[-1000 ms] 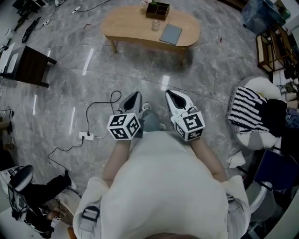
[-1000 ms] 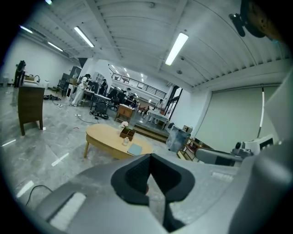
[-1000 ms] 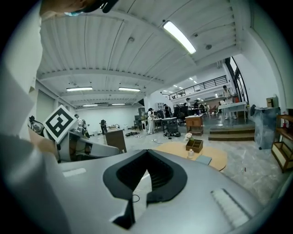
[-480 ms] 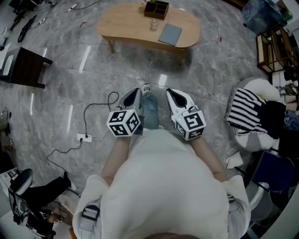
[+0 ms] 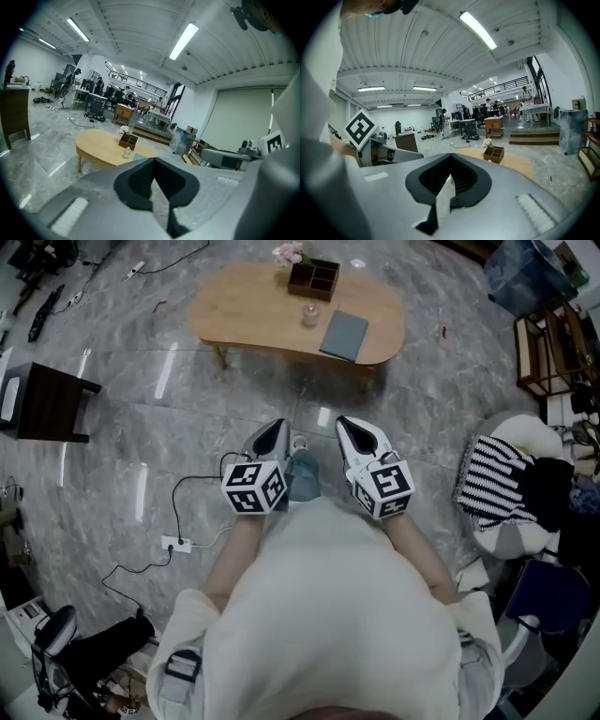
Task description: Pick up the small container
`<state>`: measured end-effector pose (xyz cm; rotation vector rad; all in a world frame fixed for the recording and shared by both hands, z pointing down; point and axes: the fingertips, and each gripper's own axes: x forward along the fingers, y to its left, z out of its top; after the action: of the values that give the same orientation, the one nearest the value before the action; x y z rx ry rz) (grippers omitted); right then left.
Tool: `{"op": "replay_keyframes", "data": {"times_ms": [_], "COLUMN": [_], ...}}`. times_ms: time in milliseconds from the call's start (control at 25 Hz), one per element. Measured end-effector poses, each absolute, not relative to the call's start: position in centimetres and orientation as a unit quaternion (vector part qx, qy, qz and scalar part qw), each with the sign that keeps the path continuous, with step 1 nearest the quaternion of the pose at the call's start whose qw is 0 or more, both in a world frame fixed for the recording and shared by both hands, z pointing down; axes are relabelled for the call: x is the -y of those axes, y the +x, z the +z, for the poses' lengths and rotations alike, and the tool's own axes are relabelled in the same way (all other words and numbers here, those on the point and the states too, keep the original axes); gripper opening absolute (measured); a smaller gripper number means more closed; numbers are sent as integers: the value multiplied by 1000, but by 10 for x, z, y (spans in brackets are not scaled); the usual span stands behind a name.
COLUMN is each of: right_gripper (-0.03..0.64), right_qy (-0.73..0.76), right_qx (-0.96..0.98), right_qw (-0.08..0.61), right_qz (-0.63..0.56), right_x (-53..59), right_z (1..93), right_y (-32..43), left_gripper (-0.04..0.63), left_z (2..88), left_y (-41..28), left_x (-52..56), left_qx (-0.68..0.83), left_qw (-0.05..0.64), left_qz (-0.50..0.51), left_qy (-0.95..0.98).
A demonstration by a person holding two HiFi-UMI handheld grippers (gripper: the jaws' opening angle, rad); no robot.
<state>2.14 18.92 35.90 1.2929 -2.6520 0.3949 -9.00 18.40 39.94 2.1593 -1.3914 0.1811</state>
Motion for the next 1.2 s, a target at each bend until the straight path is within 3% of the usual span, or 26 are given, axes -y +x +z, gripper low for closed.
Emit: {"op": "replay_keyframes", "data": {"times_ms": [520, 1200], "right_gripper": [-2, -2], "right_qy": [465, 504], "right_qx": [871, 840], "right_qw": [92, 105], "right_qz": [128, 170], "right_x": [-31, 75], "right_z": [351, 383], "right_y": [-3, -13], "left_gripper": [2, 2], "left_z": [398, 440], "left_y": [-105, -126], "left_x": [-27, 90], "left_qx": [477, 442], "left_qw": [277, 300], "left_qz": [93, 119], "left_qy": [829, 837]}}
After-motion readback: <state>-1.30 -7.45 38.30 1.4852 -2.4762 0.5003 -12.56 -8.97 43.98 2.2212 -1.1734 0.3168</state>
